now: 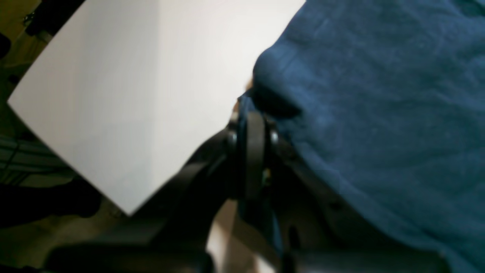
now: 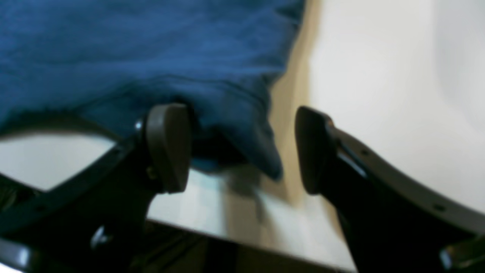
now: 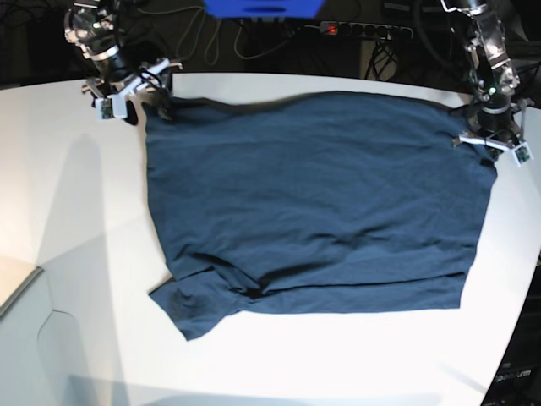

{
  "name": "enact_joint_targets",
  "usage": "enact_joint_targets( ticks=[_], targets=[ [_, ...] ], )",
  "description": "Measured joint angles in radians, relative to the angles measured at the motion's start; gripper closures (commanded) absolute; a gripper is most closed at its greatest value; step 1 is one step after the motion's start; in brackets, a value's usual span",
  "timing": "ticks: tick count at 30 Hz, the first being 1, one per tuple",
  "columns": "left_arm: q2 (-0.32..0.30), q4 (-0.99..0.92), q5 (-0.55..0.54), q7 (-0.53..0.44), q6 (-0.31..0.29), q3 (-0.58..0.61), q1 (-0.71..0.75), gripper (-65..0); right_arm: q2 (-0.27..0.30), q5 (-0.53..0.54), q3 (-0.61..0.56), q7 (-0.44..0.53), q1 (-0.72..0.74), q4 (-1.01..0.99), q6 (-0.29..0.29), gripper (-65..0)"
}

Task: Layout the t-shirt on the table in an organized manner, then fold the t-shirt properly
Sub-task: 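Regrasp the shirt hem corners with both grippers, then lift the shirt with both grippers and flick it over the table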

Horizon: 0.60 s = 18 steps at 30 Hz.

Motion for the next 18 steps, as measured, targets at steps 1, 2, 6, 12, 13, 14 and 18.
enact_joint_targets(
  ticks=[1, 2, 6, 12, 13, 14, 18],
  targets=[
    [0.000, 0.000, 0.000, 0.000, 0.000, 0.000, 0.000, 0.0, 0.000, 0.000, 0.001, -0.002, -0.005, 0.000, 0.000, -36.3],
    [0.000, 0.000, 0.000, 0.000, 0.000, 0.000, 0.001, 0.0, 0.000, 0.000, -0.001, -0.004, -0.006, 0.000, 0.000, -31.5],
    [0.000, 0.017, 0.000, 0.016, 0.002, 0.000, 0.006, 0.0, 0.000, 0.001, 0.000, -0.004, 0.015, 0.003, 0.000, 0.0],
    [0.000, 0.172, -0.003, 0.016, -0.002, 0.000, 0.011, 0.0, 0.033, -0.005, 0.004, -0.015, -0.005, 0.113, 0.002, 0.0],
    [0.000, 0.200, -0.006, 0.019, -0.002, 0.000, 0.011, 0.0, 0.035, -0.005, 0.007, -0.016, -0.005, 0.140, 0.002, 0.0],
    [0.001, 0.228, -0.006, 0.017, -0.002, 0.001, 0.010, 0.0, 0.044, -0.004, 0.009, -0.018, -0.005, 0.174, 0.003, 0.0],
    [0.000, 0.336, -0.008, 0.019, -0.008, 0.001, -0.029, 0.0, 0.058, -0.003, 0.053, -0.012, 0.026, 0.300, 0.007, 0.0]
  ],
)
